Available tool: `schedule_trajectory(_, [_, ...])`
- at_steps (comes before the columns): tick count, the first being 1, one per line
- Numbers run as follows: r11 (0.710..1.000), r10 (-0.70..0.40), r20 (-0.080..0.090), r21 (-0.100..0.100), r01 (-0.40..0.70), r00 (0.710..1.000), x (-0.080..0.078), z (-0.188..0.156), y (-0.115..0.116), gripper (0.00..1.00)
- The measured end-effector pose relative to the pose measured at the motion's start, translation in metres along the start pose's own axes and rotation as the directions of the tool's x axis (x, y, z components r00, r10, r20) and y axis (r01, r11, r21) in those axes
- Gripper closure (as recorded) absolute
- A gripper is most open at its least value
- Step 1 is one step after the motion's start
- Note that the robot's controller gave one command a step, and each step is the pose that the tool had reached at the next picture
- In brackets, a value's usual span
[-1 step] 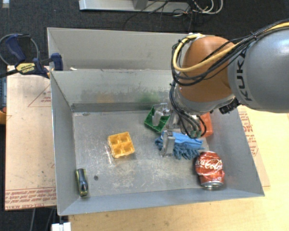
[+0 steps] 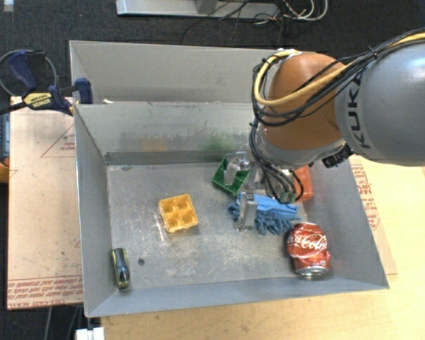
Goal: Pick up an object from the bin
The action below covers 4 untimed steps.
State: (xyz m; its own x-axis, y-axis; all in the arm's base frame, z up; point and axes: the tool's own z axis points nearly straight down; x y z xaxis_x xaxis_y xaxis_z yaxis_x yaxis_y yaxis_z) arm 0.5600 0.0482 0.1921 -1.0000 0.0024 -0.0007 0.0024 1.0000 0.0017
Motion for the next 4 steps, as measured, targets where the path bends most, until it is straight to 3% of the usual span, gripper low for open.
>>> schedule_trajectory(1, [1.0, 0.018, 0.003, -0.001, -0.018, 1.0, -0.066, 0.018, -0.032, 0.0])
schedule_trajectory(2, [1.0, 0.016, -0.001, -0.002, -0.016, 1.0, 0.003, 0.026, -0.06, 0.0])
schedule_trajectory(3, [1.0, 0.009, 0.01, -0.004, -0.008, 1.0, 0.001, 0.039, -0.067, 0.0])
schedule_trajectory(4, [0.986, -0.165, 0.01, -0.003, 0.165, 0.986, 0.033, 0.088, -0.073, 0.0])
